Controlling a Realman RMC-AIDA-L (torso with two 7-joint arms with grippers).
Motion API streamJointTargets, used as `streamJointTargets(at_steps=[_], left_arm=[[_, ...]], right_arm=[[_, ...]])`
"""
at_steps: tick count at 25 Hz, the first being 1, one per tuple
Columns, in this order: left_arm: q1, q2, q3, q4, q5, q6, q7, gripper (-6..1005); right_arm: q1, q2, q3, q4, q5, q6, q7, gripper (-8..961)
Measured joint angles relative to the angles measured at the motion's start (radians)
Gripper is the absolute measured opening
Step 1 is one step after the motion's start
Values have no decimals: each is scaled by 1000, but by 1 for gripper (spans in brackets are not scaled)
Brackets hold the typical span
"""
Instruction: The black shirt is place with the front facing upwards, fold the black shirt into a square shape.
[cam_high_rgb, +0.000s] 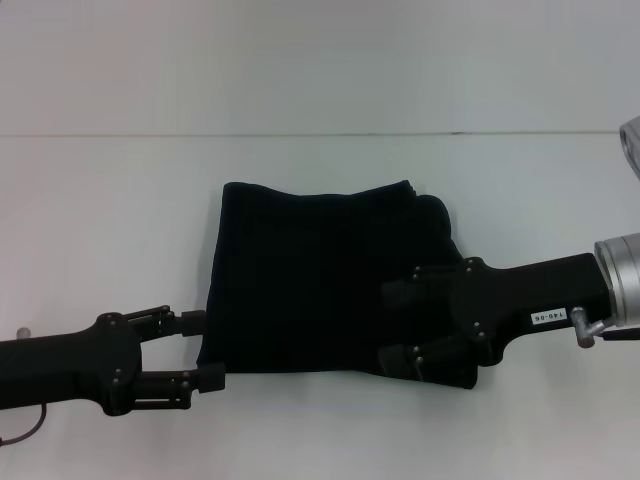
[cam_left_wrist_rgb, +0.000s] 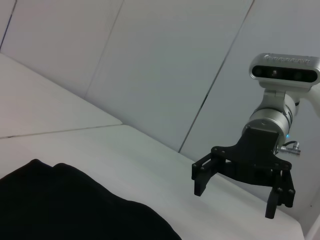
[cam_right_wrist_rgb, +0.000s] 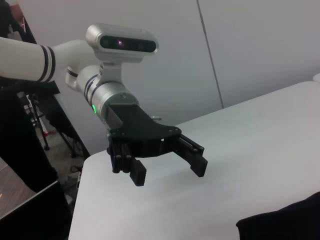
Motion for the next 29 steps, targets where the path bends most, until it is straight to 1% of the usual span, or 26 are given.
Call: streamJointTargets(at_steps=[15, 29], left_arm=[[-24, 13, -1, 7, 3, 13, -35, 909], [-29, 13, -3, 7, 2, 8, -43, 909]], right_arm=[[1, -11, 13, 0, -3, -1, 20, 947], [7, -14, 15, 0, -5, 11, 30, 947]])
